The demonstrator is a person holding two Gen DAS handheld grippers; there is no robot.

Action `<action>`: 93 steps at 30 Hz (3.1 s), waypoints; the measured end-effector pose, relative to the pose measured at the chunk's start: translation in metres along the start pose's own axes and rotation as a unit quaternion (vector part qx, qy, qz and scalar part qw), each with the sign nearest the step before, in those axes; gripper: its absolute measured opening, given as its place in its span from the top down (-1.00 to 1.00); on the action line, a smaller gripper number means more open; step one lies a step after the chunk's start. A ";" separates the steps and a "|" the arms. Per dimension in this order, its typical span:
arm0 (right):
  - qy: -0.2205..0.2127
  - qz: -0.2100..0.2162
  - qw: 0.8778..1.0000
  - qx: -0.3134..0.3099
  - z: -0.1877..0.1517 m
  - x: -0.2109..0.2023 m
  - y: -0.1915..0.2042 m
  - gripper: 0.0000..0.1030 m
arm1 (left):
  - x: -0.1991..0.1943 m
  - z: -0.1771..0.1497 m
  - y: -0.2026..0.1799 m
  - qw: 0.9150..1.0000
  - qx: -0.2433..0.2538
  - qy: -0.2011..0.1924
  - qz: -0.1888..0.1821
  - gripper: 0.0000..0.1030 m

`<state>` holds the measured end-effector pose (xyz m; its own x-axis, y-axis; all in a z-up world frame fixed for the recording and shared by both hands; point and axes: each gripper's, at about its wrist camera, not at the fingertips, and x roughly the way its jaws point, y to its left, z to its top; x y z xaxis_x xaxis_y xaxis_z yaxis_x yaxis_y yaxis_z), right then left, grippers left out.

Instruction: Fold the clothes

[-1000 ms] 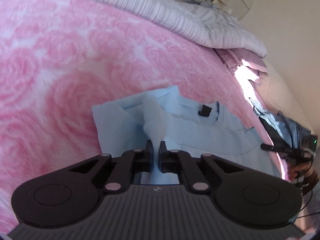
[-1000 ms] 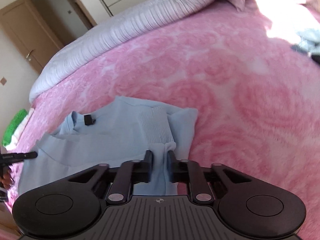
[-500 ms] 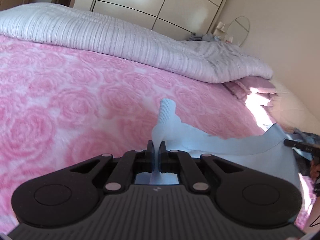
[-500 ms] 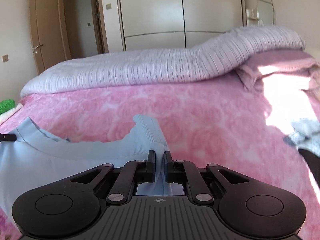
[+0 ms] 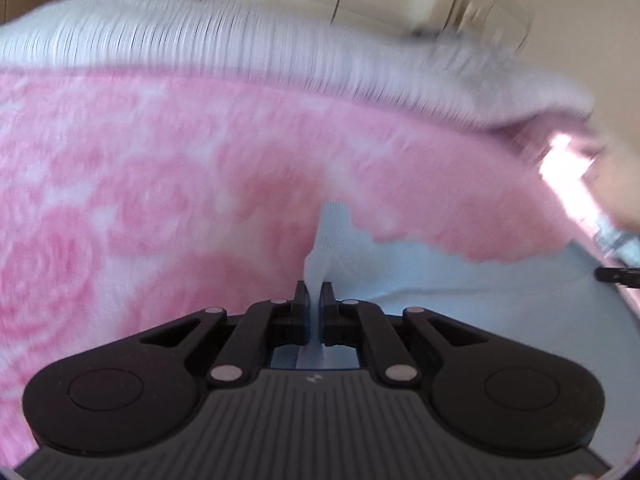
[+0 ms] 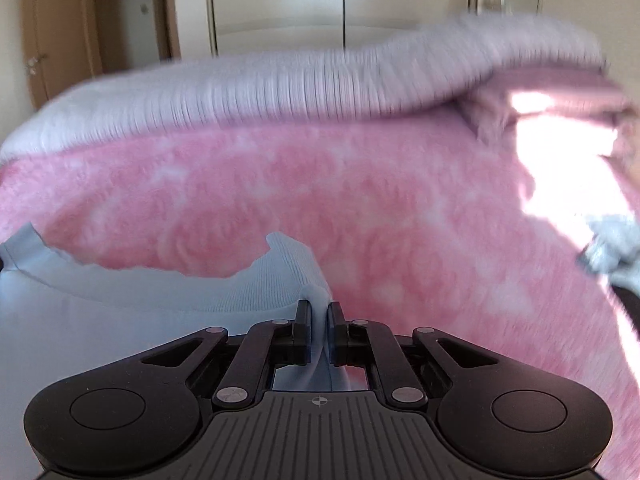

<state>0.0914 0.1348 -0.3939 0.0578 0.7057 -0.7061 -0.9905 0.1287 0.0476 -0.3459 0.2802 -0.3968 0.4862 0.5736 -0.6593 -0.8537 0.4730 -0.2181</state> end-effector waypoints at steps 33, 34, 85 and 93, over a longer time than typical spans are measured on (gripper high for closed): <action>-0.048 -0.031 0.998 -0.018 -0.085 -0.117 0.081 0.06 | -0.118 -0.077 -0.070 0.998 0.014 -0.020 0.053 0.90; -0.059 -0.012 0.998 -0.023 -0.082 -0.120 0.091 0.06 | -0.113 -0.075 -0.083 0.999 0.027 -0.016 0.037 0.90; -0.002 -0.051 0.998 0.047 -0.147 -0.254 0.159 -0.39 | -0.266 -0.149 -0.195 0.986 0.069 -0.004 0.149 0.29; -0.025 -0.045 0.998 0.047 -0.158 -0.292 0.169 -0.39 | -0.303 -0.165 -0.208 0.987 0.082 -0.032 0.136 0.28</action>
<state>-0.1127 -0.1600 -0.2912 0.1542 0.7221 -0.6744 -0.9653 0.2556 0.0529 -0.3464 -0.1024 -0.2698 0.2581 0.7325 -0.6300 -0.9149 0.3949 0.0843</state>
